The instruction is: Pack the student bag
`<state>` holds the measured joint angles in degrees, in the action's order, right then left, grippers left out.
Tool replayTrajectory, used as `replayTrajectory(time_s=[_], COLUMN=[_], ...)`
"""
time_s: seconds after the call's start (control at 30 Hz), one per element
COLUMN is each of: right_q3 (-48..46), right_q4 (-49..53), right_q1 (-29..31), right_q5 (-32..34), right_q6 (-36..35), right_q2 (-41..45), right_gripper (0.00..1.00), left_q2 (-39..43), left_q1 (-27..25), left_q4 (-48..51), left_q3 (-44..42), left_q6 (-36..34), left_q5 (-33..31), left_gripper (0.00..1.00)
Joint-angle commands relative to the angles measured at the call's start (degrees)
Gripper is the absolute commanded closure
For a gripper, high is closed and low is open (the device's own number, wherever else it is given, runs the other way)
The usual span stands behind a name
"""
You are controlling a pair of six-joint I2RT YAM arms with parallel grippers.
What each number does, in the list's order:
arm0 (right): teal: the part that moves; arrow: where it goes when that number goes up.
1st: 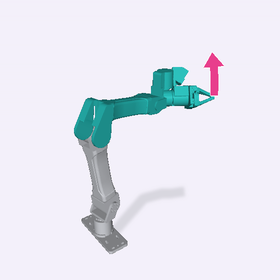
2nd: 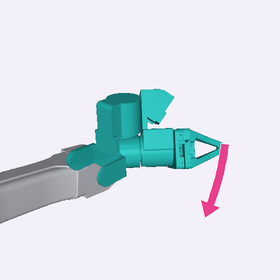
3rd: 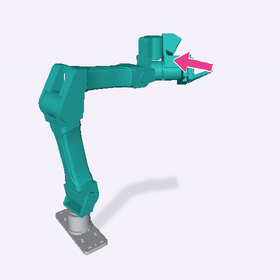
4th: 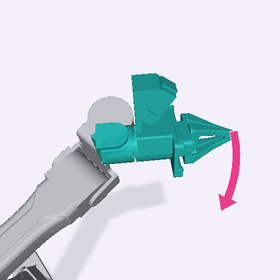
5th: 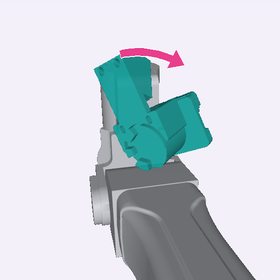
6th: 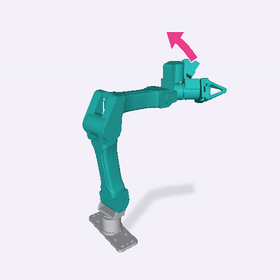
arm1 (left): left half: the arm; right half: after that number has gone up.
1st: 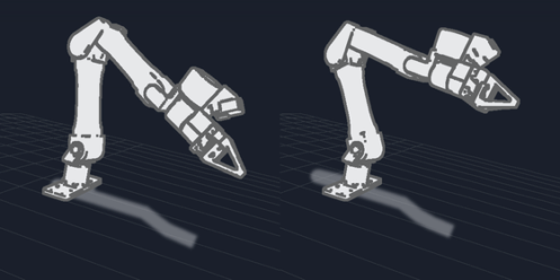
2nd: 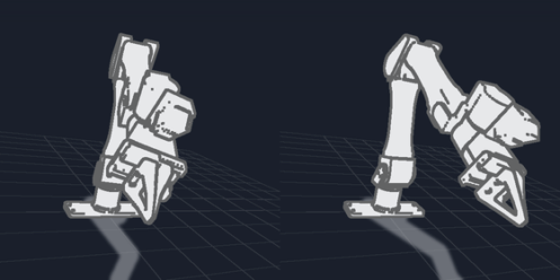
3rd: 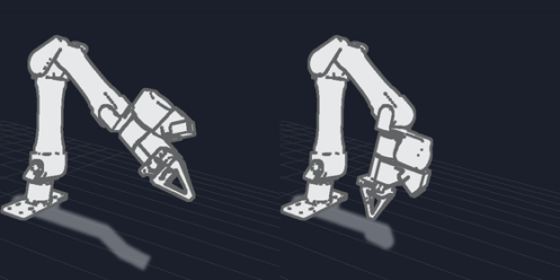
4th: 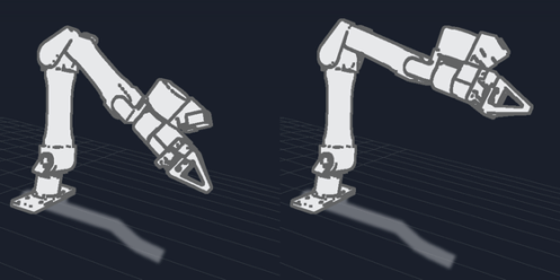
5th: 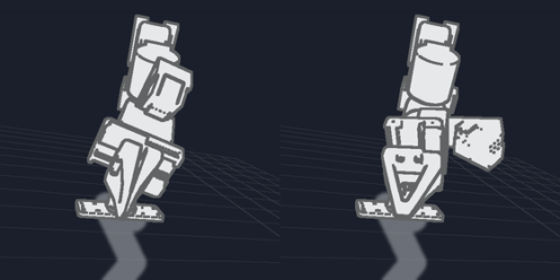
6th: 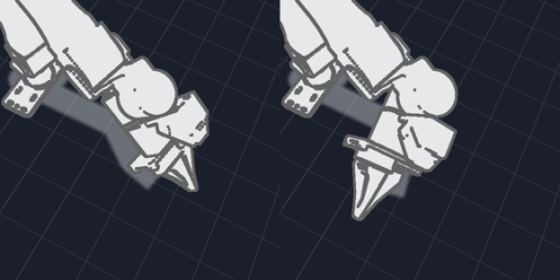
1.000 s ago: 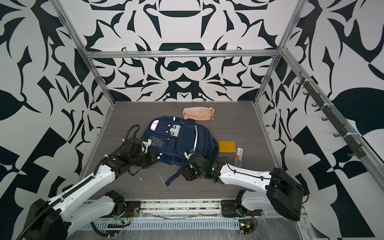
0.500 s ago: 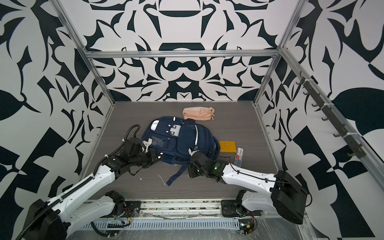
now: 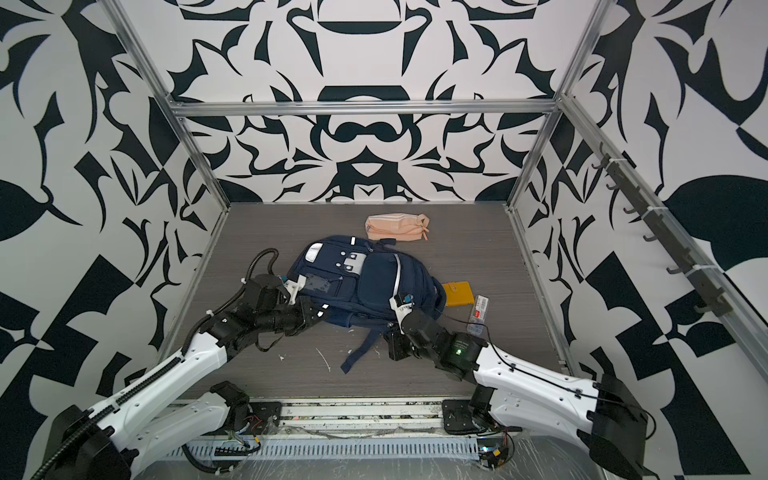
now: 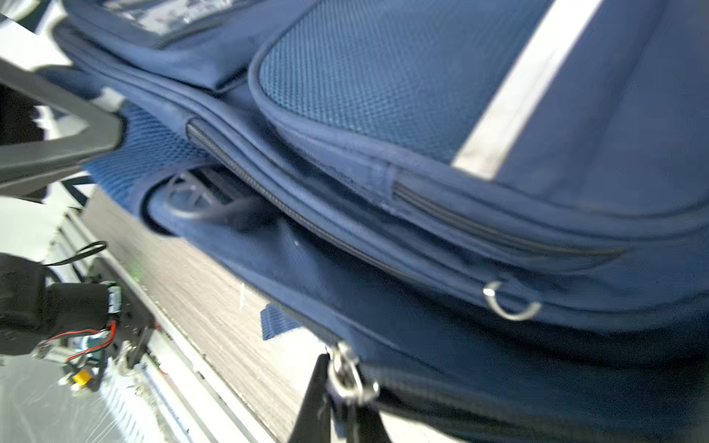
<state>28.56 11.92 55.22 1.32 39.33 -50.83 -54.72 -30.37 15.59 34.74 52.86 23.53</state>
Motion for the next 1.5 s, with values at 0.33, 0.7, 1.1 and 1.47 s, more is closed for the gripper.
replayTrajectory(time_s=[0.33,0.7,1.1,1.47], right_q3=[-3.5,-3.0,2.5,3.7], right_q4=[9.9,14.4,28.2,26.2], right_q1=[-3.0,-6.0,-7.8,-7.9], right_q5=[3.4,6.8,13.9,10.3], right_q6=[1.3,4.2,5.7,2.3], right_q2=[12.5,15.4,12.9,10.4], right_gripper=[1.0,1.0,1.0,0.94], left_q2=[2.4,5.5,4.0,5.4], left_q1=[15.1,23.9,27.3,27.2], left_q4=[6.2,11.6,16.1,7.9], left_q3=[0.9,0.2,0.9,-5.9], left_q6=[-7.7,-13.2,-14.2,-12.7], left_q5=[-1.8,-1.2,-12.1,-1.6], left_gripper=[1.0,1.0,1.0,1.0])
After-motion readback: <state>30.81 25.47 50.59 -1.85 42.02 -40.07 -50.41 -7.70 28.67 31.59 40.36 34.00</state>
